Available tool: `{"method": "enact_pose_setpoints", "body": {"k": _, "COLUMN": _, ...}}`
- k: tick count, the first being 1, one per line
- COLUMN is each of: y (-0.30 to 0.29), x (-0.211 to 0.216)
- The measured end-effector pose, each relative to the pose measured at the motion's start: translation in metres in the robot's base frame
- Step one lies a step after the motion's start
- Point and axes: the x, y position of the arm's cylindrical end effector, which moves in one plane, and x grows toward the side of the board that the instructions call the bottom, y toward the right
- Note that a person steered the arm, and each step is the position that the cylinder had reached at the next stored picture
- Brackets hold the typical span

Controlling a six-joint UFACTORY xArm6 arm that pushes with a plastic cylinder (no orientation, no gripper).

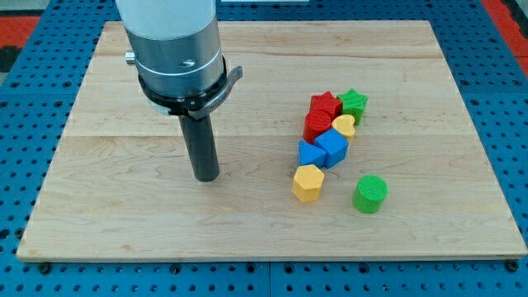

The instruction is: Slide the yellow hexagon right a bit

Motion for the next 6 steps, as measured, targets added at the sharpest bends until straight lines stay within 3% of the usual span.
{"method": "enact_pose_setpoints", "body": {"k": 2, "y": 0.024, "x": -0.007}}
{"method": "enact_pose_setpoints", "body": {"k": 3, "y": 0.029, "x": 0.035}}
{"method": "enact_pose_setpoints", "body": {"k": 5, "y": 0.116, "x": 0.015}}
{"method": "enact_pose_setpoints", "body": {"k": 6, "y": 0.098, "x": 0.02}}
